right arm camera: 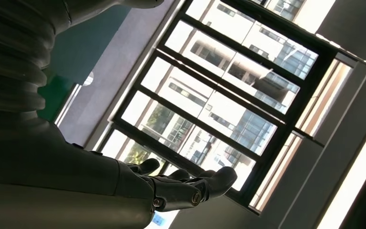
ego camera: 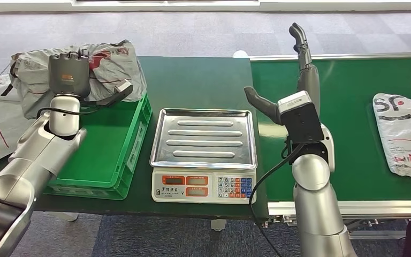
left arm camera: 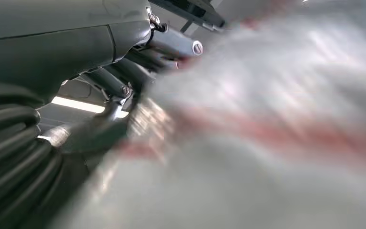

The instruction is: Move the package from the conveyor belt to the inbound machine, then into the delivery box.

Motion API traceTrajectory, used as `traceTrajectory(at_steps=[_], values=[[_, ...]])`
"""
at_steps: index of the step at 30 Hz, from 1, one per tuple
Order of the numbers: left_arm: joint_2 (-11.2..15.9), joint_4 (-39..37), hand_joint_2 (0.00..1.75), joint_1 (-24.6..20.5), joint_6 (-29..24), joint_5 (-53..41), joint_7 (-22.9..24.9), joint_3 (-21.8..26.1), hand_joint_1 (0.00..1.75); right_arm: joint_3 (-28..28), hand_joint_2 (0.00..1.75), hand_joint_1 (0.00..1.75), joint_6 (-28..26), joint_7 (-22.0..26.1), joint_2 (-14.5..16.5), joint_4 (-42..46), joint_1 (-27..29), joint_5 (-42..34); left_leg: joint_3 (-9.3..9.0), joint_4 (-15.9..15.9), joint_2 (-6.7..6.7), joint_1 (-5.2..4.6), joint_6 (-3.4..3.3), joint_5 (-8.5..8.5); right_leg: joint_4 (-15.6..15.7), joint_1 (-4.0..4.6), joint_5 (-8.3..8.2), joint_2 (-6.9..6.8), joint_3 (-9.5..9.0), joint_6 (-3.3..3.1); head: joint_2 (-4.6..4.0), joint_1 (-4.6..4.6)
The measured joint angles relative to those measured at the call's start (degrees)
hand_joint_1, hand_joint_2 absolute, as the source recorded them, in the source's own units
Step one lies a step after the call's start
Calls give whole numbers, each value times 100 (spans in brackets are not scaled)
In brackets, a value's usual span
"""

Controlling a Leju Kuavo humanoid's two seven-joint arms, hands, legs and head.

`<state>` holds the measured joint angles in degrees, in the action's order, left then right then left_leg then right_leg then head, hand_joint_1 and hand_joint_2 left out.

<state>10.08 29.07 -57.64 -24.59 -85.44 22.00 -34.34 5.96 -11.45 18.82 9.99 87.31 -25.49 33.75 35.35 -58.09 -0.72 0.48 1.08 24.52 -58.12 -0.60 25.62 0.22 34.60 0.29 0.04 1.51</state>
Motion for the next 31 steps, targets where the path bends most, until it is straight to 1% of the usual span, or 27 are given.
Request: traceTrajectory(at_steps=[2, 3, 7, 10, 17, 27, 28, 29, 30, 31], values=[[36, -198, 0, 29, 394, 1, 186, 122, 0, 1, 175, 0, -52, 27, -1, -41, -64, -75, -2, 2, 10, 0, 1, 1, 0, 0, -2, 8, 3, -3, 0, 0], [59, -313, 0, 60, 460, 2, 244, 215, 0, 1, 175, 0, -89, 36, -3, -63, -88, -113, -3, 2, 19, 1, 2, 1, 0, 0, -4, 13, 6, -5, 0, 0], [134, -650, 0, 183, 268, 2, 272, 555, 0, 1, 175, 0, -186, 51, -15, -143, -136, -205, 0, 2, 22, 4, 4, -1, 0, 5, -5, 12, 11, -10, 0, 0], [157, -783, 0, 191, 260, 2, 271, 685, 0, 1, 175, 0, -191, 55, -15, -191, -153, -222, 4, 2, 12, 5, 5, -2, 0, 8, -4, 4, 11, -10, 0, 0], [161, -930, 0, 191, 280, 0, 294, 812, 0, 1, 175, 0, -200, 52, -15, -262, -160, -244, 6, 1, 14, 3, 5, -1, 0, 5, -5, 6, 13, -9, 0, 0], [156, -944, 0, 191, 310, 0, 508, 868, 0, 1, 175, 0, -187, -60, 35, -263, -158, -86, 5, 1, 16, 4, 5, -2, 0, 7, -5, 7, 14, -10, 0, 0], [147, -942, 44, 197, 326, 6, 492, 869, 0, 1, 175, 0, -215, -66, 44, -262, -158, -25, 3, -1, 17, 4, 5, -1, 2, 6, -4, 9, 17, -9, 0, 0], [73, -888, 87, 262, 414, 37, 390, 894, 0, -3, 175, 0, -320, -71, 56, -254, -151, 130, -1, -3, 19, -1, 4, 0, 5, 2, -5, 11, 20, -9, 0, 1], [-67, -663, 131, 436, 638, 151, 150, 982, 0, -36, 175, 0, -586, -49, 72, -222, -117, 450, -14, -3, 19, -10, -2, 3, 9, -9, 2, 10, 18, 1, 0, 3], [-140, -570, 175, 518, 753, 202, 20, 1020, 0, -49, 175, 0, -722, -44, 79, -209, -103, 616, -20, -5, 20, -15, -5, 5, 12, -15, 4, 11, 19, 4, 0, 4]])
